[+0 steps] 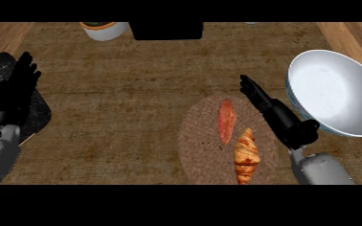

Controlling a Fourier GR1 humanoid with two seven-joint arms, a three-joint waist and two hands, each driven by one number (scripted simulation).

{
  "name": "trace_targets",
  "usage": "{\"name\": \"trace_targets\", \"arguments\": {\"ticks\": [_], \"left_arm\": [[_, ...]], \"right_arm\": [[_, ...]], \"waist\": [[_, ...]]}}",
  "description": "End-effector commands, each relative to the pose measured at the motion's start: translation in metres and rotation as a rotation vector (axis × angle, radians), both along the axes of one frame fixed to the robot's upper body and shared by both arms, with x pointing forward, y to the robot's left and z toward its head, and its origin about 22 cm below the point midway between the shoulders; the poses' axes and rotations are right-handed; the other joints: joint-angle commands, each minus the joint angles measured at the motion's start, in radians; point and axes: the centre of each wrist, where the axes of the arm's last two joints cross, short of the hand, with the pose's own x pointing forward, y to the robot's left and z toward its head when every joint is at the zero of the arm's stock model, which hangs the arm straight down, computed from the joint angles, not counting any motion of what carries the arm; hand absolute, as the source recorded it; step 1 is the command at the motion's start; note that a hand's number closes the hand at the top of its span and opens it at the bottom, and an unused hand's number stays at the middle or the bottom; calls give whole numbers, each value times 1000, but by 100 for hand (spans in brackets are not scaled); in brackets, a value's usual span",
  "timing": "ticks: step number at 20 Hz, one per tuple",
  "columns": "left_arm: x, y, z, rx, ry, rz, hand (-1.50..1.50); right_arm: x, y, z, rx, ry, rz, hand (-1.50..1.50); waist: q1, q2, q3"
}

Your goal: Pick the sweet potato from the placemat and place it in the bowl

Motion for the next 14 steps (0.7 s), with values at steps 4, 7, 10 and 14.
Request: {"name": "trace_targets", "arguments": {"ticks": [4, 7, 10, 14], "left_arm": [[11, -16, 43, 33, -274, -136, 0], [12, -26, 36, 0, -276, -167, 0], [4, -23, 31, -24, -337, -195, 0], [0, -20, 31, -31, -370, -208, 0]], "right_arm": [[0, 102, 39, 259, -82, 220, -150], [28, 64, 78, -253, -425, 103, -150], [0, 106, 41, 20, -437, -239, -150], [-46, 153, 25, -55, -560, -181, -150]], "waist": [[43, 19, -10], [8, -30, -35], [7, 7, -13], [14, 16, -11]]}}
